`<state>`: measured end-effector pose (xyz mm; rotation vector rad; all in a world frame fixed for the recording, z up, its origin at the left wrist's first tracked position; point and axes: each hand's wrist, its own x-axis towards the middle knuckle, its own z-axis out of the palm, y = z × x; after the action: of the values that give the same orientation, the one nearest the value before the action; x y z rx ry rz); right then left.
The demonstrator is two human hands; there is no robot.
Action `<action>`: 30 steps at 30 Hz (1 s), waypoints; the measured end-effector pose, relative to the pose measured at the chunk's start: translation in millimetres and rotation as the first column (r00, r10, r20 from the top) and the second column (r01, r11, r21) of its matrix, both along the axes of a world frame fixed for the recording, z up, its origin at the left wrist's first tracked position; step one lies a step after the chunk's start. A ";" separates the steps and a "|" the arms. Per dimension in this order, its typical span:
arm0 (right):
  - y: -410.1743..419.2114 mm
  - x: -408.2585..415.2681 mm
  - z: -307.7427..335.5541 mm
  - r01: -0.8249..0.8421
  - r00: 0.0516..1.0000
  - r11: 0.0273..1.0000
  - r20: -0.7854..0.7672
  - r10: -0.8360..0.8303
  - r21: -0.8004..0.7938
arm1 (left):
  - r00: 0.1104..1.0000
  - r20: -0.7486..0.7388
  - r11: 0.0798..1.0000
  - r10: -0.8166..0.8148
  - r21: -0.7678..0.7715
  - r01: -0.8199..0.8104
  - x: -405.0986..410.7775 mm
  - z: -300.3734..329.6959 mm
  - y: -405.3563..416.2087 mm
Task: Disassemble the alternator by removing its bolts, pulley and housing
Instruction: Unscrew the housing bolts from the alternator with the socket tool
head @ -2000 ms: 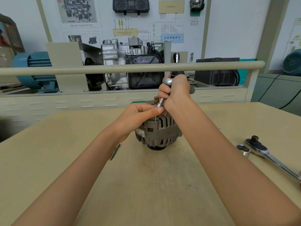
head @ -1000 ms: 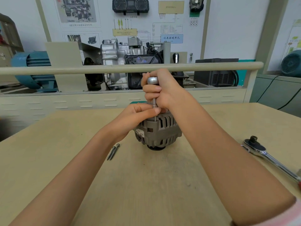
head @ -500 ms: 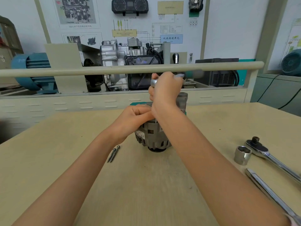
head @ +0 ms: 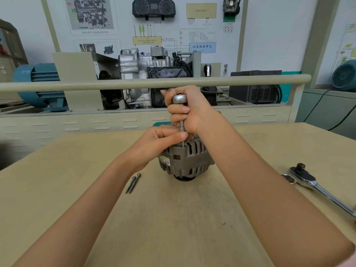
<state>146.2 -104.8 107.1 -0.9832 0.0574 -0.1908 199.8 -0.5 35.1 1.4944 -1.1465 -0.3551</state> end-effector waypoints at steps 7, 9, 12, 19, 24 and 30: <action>17.5 9.6 -10.6 0.635 0.756 0.769 0.150 -0.637 0.070 | 0.996 0.044 0.997 0.074 0.010 -0.074 -0.5 -1.2 -3.3; 14.8 7.0 -8.4 0.549 0.825 0.834 0.121 -0.552 0.061 | 0.998 0.042 0.998 0.049 0.035 -0.050 0.8 -0.6 -2.5; 6.8 4.2 -4.5 0.412 0.907 0.910 0.081 -0.414 0.037 | 1.000 0.015 0.998 0.025 0.050 -0.026 1.0 1.3 -2.6; -10.2 4.4 -0.8 0.002 1.000 1.000 -0.003 -0.002 0.030 | 0.995 0.002 0.993 0.101 0.064 -0.101 -10.3 5.6 -6.3; -15.5 3.2 -0.7 -0.052 0.998 0.998 -0.020 0.052 0.030 | 0.983 0.056 0.979 0.177 0.089 -0.182 -19.2 9.3 -10.2; -13.0 -1.2 -3.1 -0.025 0.999 1.000 0.029 0.025 0.010 | 0.991 0.072 0.985 0.114 0.121 -0.123 -15.8 7.4 -7.8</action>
<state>144.9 -117.8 104.0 -0.9700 0.0196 -0.1812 184.0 -8.3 42.5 1.6868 -1.0969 -0.3028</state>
